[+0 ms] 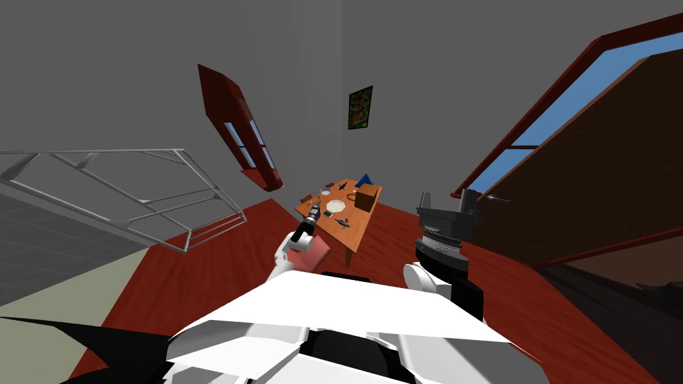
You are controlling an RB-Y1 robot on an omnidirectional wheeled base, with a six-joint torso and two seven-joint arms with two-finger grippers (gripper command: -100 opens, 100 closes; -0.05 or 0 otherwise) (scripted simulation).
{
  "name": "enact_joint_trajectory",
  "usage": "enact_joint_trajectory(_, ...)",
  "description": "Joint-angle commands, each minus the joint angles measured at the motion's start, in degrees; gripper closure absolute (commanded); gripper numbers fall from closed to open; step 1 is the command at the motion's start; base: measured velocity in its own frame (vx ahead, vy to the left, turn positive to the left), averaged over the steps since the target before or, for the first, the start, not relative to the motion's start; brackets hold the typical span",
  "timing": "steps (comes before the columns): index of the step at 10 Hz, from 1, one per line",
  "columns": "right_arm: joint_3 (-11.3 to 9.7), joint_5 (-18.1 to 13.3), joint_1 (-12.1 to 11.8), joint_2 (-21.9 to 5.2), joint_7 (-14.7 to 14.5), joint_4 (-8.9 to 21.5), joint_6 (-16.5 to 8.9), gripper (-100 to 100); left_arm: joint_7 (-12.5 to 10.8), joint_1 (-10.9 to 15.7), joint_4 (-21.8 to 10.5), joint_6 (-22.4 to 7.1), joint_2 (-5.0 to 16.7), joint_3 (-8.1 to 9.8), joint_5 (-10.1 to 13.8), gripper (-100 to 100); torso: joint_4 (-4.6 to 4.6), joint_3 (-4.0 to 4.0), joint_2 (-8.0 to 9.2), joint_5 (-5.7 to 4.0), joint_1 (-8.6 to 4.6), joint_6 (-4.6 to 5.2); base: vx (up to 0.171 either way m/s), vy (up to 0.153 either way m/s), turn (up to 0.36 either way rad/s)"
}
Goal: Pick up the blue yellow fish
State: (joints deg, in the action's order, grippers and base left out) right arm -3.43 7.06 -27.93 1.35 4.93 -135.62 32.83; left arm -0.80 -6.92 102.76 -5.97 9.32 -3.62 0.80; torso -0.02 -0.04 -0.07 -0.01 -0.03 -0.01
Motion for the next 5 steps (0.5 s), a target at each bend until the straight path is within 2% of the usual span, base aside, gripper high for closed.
enact_joint_trajectory(1, 0.0, 0.0, 0.0, 0.0, 0.0, 0.0, 0.0, 0, 0.1, 1.2, -1.1, -1.7, -0.2, 0.00, -0.2, -100, 0.00, 0.00, 0.00, 0.00, 0.00, 0.00, 0.012, -0.004, -0.027)
enact_joint_trajectory(4, 0.0, 0.0, 0.0, 0.0, 0.0, 0.0, 0.0, 0, 0.4, 5.6, -7.3, -6.8, -0.7, -0.39, -0.7, -100, 0.00, -0.01, -0.02, 0.00, -0.01, 0.00, 0.020, -0.008, -0.075)
enact_joint_trajectory(5, 0.0, 0.0, 0.0, 0.0, 0.0, 0.0, 0.0, 0, 0.4, 5.6, -8.0, -7.1, -0.7, -0.39, -0.7, -100, -0.01, -0.02, -0.04, -0.01, -0.03, 0.00, 0.017, -0.009, -0.025)
